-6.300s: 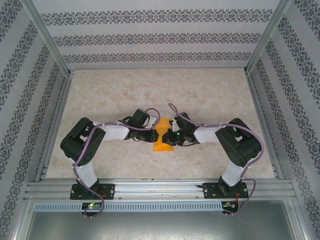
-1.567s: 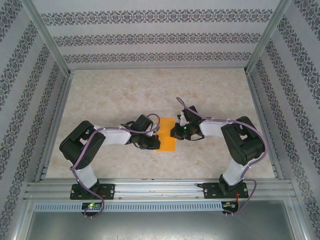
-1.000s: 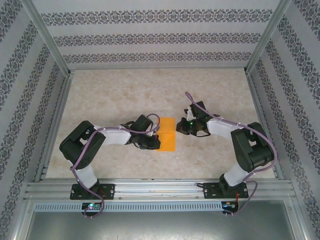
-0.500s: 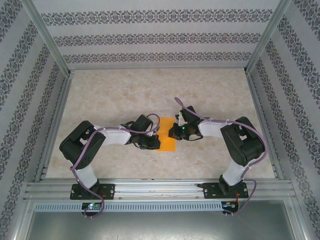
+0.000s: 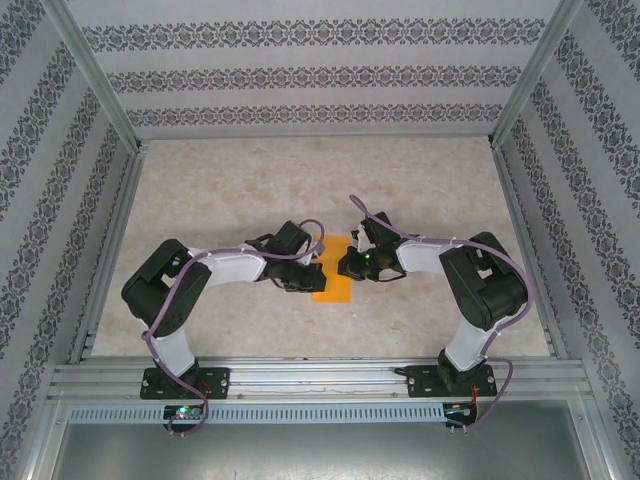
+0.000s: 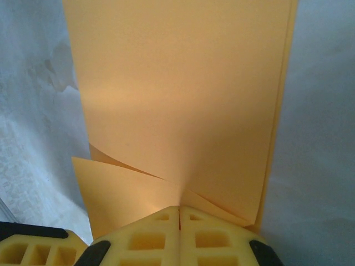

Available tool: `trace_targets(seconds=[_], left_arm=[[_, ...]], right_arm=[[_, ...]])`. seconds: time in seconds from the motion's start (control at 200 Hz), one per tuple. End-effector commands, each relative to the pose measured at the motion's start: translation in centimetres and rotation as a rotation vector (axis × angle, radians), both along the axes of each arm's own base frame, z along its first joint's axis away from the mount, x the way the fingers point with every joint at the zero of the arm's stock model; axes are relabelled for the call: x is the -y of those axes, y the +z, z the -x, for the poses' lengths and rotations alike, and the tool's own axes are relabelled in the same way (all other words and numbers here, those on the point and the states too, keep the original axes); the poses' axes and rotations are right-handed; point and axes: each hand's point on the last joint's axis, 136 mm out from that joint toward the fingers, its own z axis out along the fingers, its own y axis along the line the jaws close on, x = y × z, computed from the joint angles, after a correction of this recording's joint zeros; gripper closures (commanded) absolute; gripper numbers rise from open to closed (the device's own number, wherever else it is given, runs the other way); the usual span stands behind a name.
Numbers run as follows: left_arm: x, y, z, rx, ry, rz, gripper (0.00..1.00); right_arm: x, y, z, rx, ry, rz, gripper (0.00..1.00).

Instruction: Fold a paper plane with a square sheet of paper (fold left side to right side)

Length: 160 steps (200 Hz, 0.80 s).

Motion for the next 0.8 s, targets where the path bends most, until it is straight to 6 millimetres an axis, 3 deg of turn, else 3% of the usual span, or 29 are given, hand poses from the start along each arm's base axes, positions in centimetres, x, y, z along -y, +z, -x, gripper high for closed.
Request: trace_targets(seconds=[0.0, 0.24, 0.794], left_arm=[[1.1, 0.1, -0.1, -0.022, -0.027, 0.020, 0.95], [1.8, -0.9, -0.8, -0.035, -0.045, 0.014, 0.95], [-0.6, -3.3, 0.8, -0.066, -0.009, -0.073, 0.96]], right_arm=[[1.5, -2.8, 1.5, -0.076, -0.004, 0.078, 1.00], [1.6, -3.3, 1.8, -0.092, -0.005, 0.086, 1.00], [3.6, -5.4, 2.4, -0.136, 0.004, 0.210, 1.00]])
